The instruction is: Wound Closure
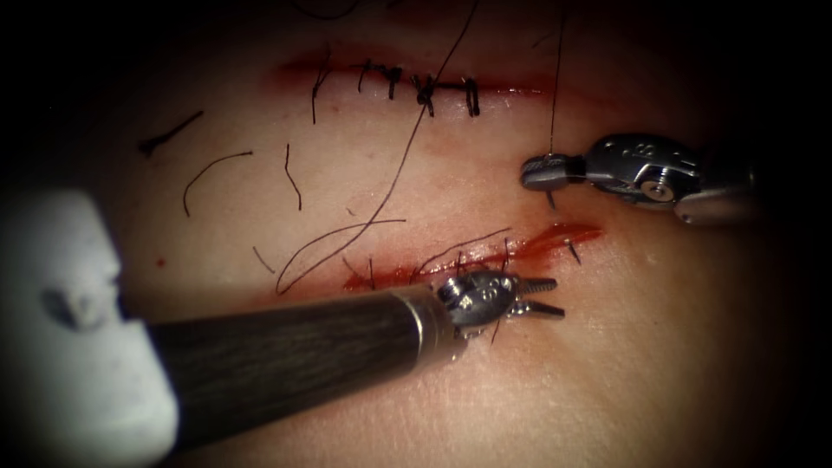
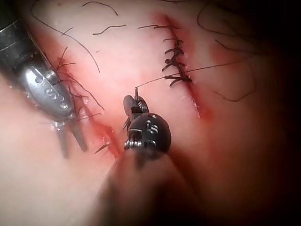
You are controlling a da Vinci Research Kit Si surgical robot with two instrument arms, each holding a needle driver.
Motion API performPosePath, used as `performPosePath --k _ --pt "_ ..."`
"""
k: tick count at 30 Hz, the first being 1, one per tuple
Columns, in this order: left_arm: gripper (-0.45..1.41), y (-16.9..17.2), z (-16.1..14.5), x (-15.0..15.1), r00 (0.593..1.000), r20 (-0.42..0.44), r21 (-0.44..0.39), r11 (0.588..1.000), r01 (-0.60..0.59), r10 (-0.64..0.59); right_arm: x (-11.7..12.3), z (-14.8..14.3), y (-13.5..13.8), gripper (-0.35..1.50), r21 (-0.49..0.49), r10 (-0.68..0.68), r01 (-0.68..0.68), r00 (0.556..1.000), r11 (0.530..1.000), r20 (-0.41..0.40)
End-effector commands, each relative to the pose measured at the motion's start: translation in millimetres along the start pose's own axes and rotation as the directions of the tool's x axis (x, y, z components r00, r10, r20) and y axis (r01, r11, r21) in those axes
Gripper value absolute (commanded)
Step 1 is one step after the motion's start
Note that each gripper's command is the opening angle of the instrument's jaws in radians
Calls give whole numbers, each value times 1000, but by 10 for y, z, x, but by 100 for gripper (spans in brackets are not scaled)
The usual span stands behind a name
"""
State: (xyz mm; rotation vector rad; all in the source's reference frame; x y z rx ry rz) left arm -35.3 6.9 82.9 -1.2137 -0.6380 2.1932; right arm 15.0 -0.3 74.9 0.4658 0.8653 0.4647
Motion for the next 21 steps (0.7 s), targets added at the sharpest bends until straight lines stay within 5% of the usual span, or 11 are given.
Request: performPosePath --k 1,21 --pt "36 0 9 -3 1000 0 -2 1000 1 -1 -3 8 -1 -35 5 7 -7 1000 1000 4" --pt "36 0 9 -3 1000 3 -2 1000 1 -1 -47 20 -25 -35 150 159 -194 963 969 218"
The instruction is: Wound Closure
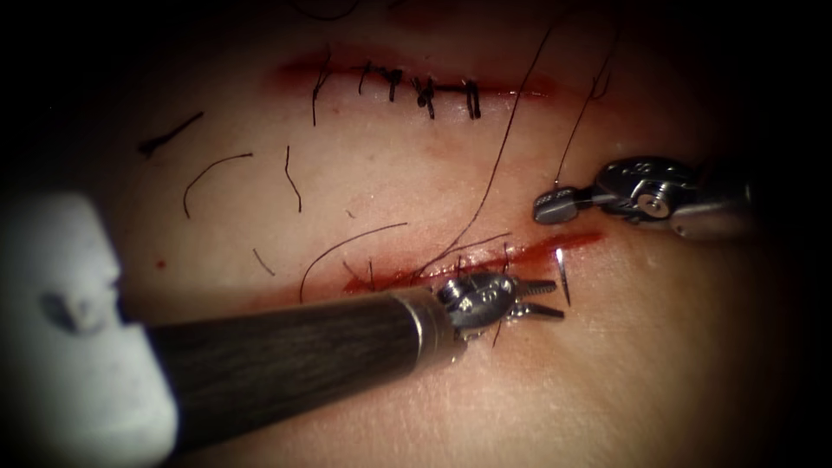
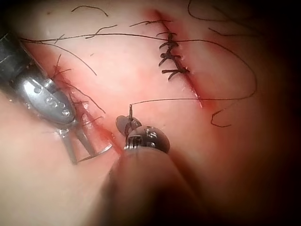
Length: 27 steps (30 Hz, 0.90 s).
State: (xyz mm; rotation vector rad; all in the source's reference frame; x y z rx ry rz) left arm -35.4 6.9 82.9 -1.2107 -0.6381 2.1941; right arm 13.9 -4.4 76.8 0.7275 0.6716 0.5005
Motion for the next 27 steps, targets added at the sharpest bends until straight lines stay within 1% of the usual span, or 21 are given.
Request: performPosePath --k 1,5,6,7,8,9,10,11,12,14,16,17,18,20,24,25,26,27 --pt "38 0 8 -3 1000 1 -3 1000 0 0 -8 14 -3 -35 29 26 -26 1000 999 7" --pt "38 0 9 -3 1000 1 -3 1000 0 0 -12 10 -10 -35 50 42 -42 999 998 11" --pt "38 0 9 -3 1000 1 -2 1000 0 0 -9 7 -8 -35 30 47 -47 999 998 6" --pt "38 0 9 -3 1000 1 -2 1000 0 0 -9 7 -8 -35 30 47 -47 999 998 6" --pt "38 0 9 -3 1000 1 -2 1000 0 0 -4 3 -3 12 -14 55 -56 998 998 -31" --pt "38 0 9 -3 1000 1 -2 1000 0 0 -3 2 -2 27 -21 58 -59 997 998 -47" --pt "38 1 8 -3 1000 1 -2 1000 0 0 1 -2 1 76 -44 46 -50 995 998 -87" --pt "38 1 8 -3 1000 1 -2 1000 0 0 2 -3 2 84 -53 42 -46 995 998 -87" --pt "38 1 8 -3 1000 1 -2 1000 0 0 2 -7 3 99 -59 15 -20 996 998 -85" --pt "39 1 8 -3 1000 1 1 1000 0 0 2 -10 4 108 -64 -20 15 995 998 -93" --pt "39 1 8 -4 1000 4 3 1000 0 0 -1 -15 6 128 -98 -44 33 993 995 -114" --pt "39 1 8 -4 1000 4 3 1000 0 0 -1 -15 6 128 -98 -44 33 993 995 -114" --pt "39 2 8 -4 1000 7 6 1000 6 -6 -4 -21 7 131 -97 -46 31 988 995 -147" --pt "41 3 7 -4 1000 7 9 1000 6 -6 -7 -25 8 131 -93 -48 33 986 995 -158" --pt "41 11 4 0 998 33 47 997 -55 53 -25 -45 10 131 -77 -61 49 987 996 -151" --pt "43 16 3 2 996 44 61 995 -76 74 -29 -49 10 131 -74 -64 53 987 996 -149" --pt "46 24 2 5 990 66 82 988 -131 126 -38 -58 9 130 -66 -70 61 987 996 -146" --pt "51 30 3 7 980 83 94 978 -186 178 -42 -61 9 130 -67 -78 69 986 995 -145"
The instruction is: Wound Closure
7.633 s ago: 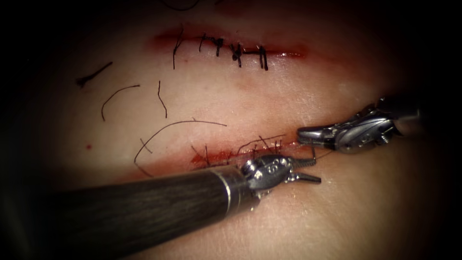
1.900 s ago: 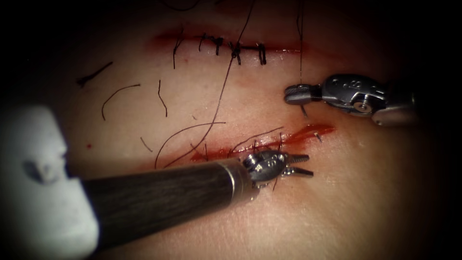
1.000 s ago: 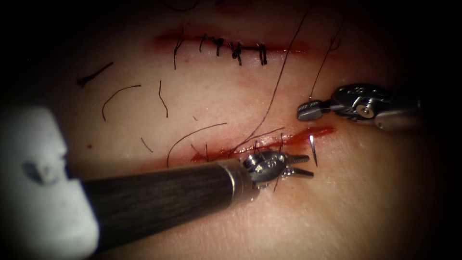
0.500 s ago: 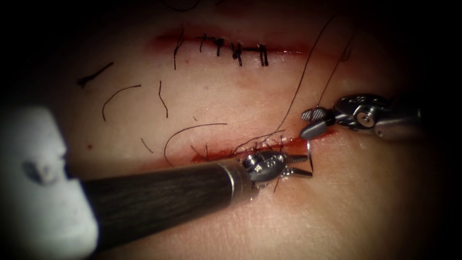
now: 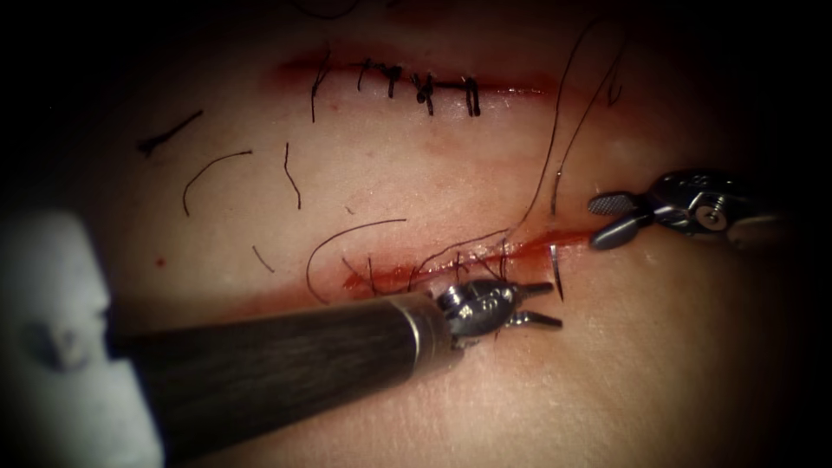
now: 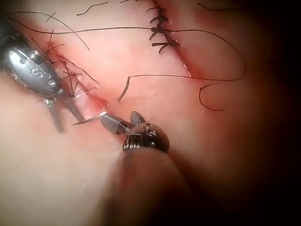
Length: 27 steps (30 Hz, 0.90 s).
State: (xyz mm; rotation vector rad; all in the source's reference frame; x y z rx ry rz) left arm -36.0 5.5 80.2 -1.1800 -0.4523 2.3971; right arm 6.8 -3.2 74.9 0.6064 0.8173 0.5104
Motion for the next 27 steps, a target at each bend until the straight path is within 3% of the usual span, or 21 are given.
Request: performPosePath --k 1,2,4,5,6,11,17,19,26,27 --pt "51 2 9 -2 1000 2 -2 1000 -4 4 -9 3 1 130 2 0 0 1000 1000 4" --pt "56 6 8 0 999 13 19 999 -42 41 -12 -2 1 128 -1 -2 2 1000 1000 5" --pt "80 27 10 10 962 83 98 958 -269 261 -20 -14 -1 126 -34 17 -16 1000 999 9" --pt "80 27 10 10 962 83 98 958 -269 261 -20 -14 -1 126 -34 17 -16 1000 999 9" --pt "85 31 11 13 933 122 129 927 -353 338 -22 -15 -2 126 -46 23 -22 1000 999 9" --pt "90 20 18 8 889 209 189 875 -445 407 -23 -13 -3 125 -44 22 -22 1000 999 8" --pt "86 -6 22 -9 871 238 198 857 -476 429 -31 -7 -6 123 -33 14 -14 1000 999 6" --pt "81 -25 23 -10 867 88 175 849 -498 490 -39 1 -7 121 -31 6 -6 1000 1000 3" --pt "78 -38 33 -5 803 -35 221 788 -574 595 -49 14 -9 121 -22 -5 5 1000 1000 -1" --pt "76 -38 36 -2 771 -77 237 762 -602 633 -50 16 -9 121 -20 -7 7 1000 1000 -1"
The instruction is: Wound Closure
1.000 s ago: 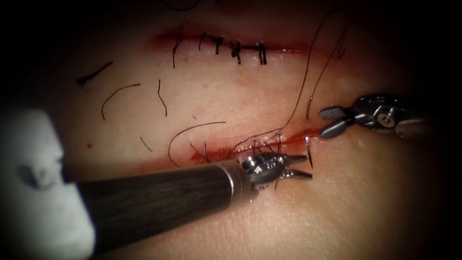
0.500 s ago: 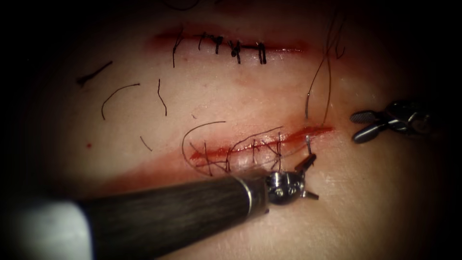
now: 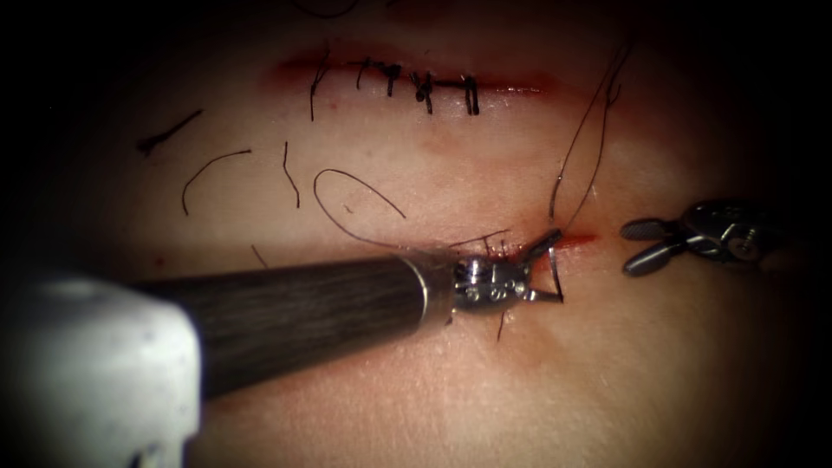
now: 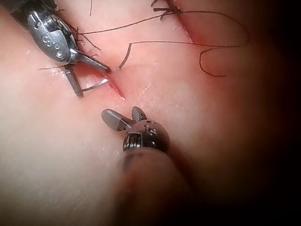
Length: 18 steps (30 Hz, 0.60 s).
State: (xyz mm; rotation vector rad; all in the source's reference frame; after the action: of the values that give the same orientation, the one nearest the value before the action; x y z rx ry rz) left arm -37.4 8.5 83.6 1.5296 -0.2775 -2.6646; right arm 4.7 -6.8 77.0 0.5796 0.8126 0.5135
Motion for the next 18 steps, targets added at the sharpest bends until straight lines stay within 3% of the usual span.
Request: performPosePath --k 1,3,7,12,16,18 --pt "76 4 7 -2 1000 -2 0 1000 -3 3 -5 11 -1 121 5 1 -1 1000 1000 0" --pt "68 6 10 4 997 -60 -2 999 -49 49 -7 13 -1 121 7 -1 1 1000 1000 -1" --pt "56 8 17 1 984 -94 -7 989 -151 149 -7 13 -1 121 6 -2 2 1000 1000 -1" --pt "53 13 27 -23 983 -57 -12 985 -173 172 -8 14 -3 120 6 -2 2 1000 1000 -1" --pt "48 14 35 -25 984 -43 -24 984 -175 174 -6 16 -3 120 4 -1 1 1000 1000 -2" --pt "6 17 34 -22 983 -36 -37 983 -181 180 -6 16 -3 120 4 -1 1 1000 1000 -2"
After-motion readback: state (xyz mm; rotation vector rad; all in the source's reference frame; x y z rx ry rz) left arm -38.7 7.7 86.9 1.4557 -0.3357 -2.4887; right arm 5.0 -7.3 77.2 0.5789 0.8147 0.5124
